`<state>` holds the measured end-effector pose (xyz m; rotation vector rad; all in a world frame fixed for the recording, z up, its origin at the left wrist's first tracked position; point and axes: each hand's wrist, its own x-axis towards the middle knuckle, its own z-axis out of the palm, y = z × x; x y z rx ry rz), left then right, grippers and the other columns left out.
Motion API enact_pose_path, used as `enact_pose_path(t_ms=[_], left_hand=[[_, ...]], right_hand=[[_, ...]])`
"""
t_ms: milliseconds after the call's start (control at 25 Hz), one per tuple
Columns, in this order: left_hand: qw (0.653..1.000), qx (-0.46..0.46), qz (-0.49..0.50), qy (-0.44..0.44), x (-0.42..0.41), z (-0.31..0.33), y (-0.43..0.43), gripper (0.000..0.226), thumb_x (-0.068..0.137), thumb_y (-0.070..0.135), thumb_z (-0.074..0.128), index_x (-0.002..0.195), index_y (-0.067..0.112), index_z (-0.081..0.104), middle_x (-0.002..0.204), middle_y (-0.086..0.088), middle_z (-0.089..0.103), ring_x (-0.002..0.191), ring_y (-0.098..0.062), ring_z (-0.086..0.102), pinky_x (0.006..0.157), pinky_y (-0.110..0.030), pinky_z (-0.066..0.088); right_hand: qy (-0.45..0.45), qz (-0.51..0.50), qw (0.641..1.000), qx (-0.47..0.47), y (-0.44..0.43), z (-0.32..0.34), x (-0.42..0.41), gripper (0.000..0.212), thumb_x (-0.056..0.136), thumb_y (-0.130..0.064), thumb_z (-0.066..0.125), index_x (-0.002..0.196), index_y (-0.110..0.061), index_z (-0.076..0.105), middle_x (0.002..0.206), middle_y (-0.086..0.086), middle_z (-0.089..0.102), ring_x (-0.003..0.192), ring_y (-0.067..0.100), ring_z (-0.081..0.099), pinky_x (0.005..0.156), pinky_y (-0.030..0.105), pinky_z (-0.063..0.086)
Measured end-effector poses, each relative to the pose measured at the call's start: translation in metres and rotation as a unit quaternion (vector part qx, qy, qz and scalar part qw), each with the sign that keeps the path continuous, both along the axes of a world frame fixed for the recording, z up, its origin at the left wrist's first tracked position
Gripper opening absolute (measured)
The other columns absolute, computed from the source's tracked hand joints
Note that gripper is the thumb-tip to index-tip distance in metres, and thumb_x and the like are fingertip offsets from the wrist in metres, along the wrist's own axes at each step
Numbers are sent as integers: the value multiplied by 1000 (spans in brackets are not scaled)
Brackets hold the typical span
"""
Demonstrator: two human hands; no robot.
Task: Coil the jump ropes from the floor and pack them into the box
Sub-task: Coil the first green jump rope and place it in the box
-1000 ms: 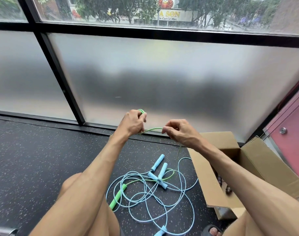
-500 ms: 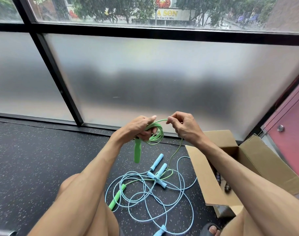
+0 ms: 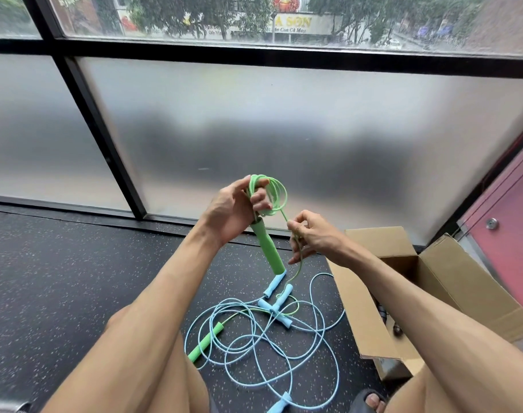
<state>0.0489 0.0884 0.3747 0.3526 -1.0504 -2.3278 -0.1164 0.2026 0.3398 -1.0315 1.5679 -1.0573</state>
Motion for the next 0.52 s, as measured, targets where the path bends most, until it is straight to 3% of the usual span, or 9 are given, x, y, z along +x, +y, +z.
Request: enact_pose_path(t_ms=[120,240,400,520], left_hand=[[987,10,157,26,1,-3,-12,33,107,28,32,91,8,53,67,-1,45,58,-17,47,75,-30,39],[953,-43,300,-6,2,-9,-18,28,106,22,39,87,7,53,69,-6,55,58,-21,57,64,-31,49],[873,-208,412,-157,1,-16,-22,24,105,20,43,92,3,52,59,-3,63,48,-21,62,58,-31,55],[814,-324,408,-256,2,-22,-22,26,104,20,45,90,-1,52,59,-7,64,45,-20,63,50,-30,52]], right_hand=[[3,61,997,54,6,-4,3,17,101,-18,54,105,-5,43,72,18,65,64,36,65,71,55,60],[9,116,990,79,10,-2,8,17,98,-10,58,105,-4,45,81,24,67,70,38,68,65,43,60],[43,128,989,59,6,0,12,18,91,-6,67,98,-3,51,76,17,67,59,26,64,53,31,53],[115,123,986,21,3,1,13,10,91,-11,69,92,-6,60,70,4,63,55,12,56,48,25,46]])
